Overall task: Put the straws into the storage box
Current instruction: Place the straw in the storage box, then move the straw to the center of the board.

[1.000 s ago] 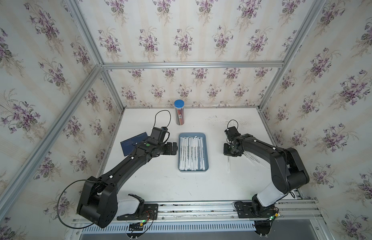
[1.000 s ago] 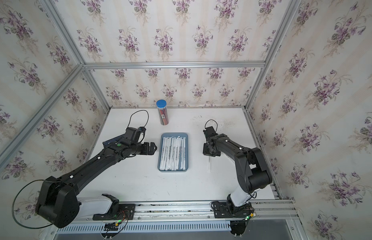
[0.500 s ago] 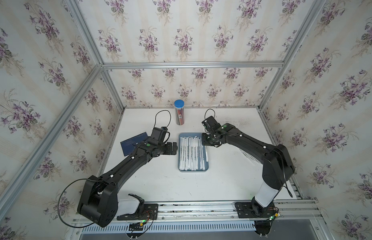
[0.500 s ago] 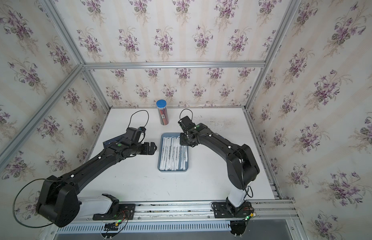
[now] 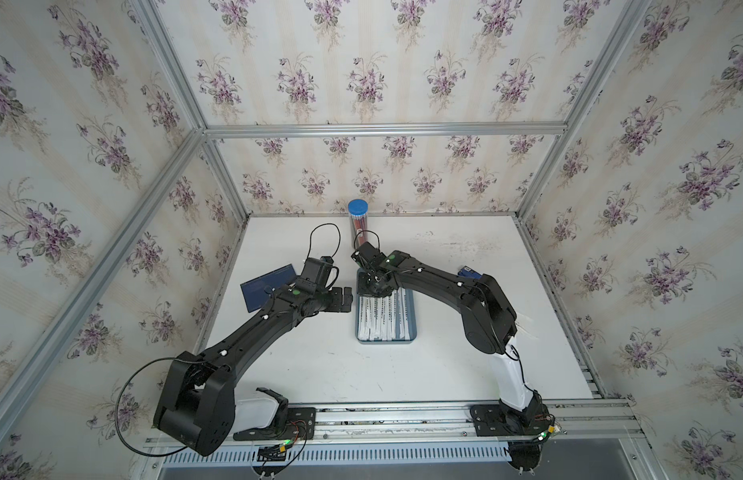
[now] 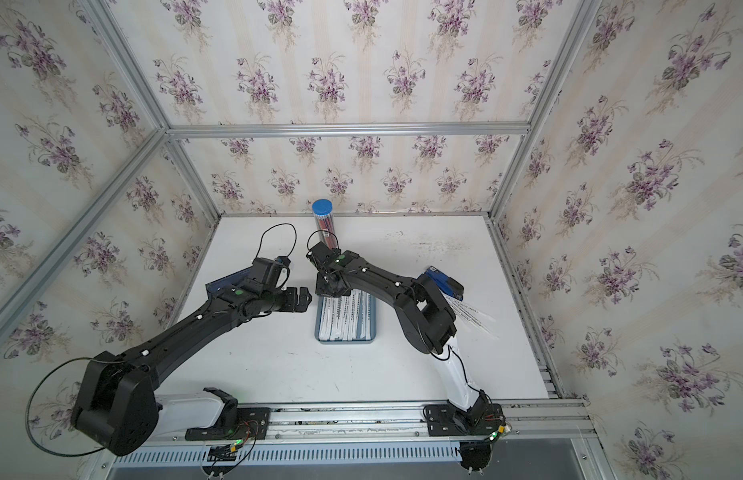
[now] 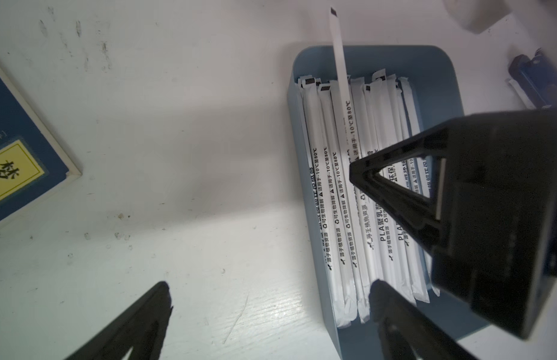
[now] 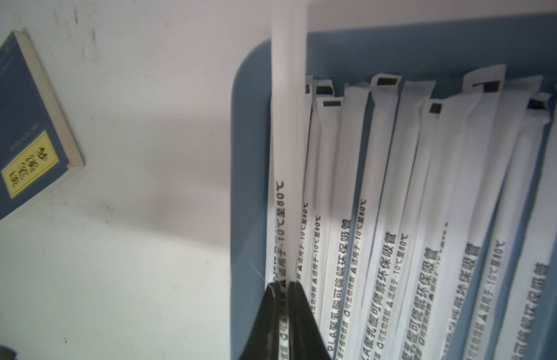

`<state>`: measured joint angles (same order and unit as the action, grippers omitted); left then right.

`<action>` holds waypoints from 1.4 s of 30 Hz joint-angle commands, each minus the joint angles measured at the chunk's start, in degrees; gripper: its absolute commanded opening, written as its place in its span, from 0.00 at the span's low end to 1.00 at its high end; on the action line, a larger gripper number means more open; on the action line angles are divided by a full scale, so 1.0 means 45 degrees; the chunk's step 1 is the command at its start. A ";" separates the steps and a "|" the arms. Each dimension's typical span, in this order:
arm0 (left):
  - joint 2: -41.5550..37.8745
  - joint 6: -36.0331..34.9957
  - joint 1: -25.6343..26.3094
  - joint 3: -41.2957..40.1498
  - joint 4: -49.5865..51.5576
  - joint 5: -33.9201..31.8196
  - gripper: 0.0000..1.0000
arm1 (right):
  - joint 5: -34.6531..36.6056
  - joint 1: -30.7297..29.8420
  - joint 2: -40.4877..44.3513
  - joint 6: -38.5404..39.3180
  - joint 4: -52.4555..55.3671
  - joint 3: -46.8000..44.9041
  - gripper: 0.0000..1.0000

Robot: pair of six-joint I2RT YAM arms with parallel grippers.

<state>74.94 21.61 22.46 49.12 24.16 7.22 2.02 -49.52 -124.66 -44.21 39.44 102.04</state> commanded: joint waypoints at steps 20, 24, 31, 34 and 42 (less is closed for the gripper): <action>-0.0002 -0.0186 -0.0035 0.0034 -0.0372 -0.0126 1.00 | -0.0039 -0.0295 -0.0442 -0.1193 -0.0072 -0.0580 0.18; -0.0028 -0.0178 -0.0046 0.0061 -0.0287 -0.0140 1.00 | 0.0201 -0.0173 0.0278 -0.0869 0.0042 -0.0488 0.25; -0.0010 -0.0167 -0.0039 0.0246 -0.0102 -0.0216 1.00 | 0.0458 0.0540 0.2131 0.0624 0.0742 -0.1282 0.29; -0.0119 -0.0193 -0.0040 0.0316 0.0042 -0.0275 1.00 | 0.0694 0.1670 0.4243 0.2260 0.0092 -0.3678 0.30; 0.0071 -0.0083 -0.0030 0.0360 -0.0008 -0.0212 1.00 | 0.0629 0.6709 0.7899 0.4949 -0.0557 -0.8308 0.35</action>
<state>74.81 21.45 22.37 50.17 24.36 6.33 4.25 -22.48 -91.22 -27.66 37.98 67.29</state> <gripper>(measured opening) 0.998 0.346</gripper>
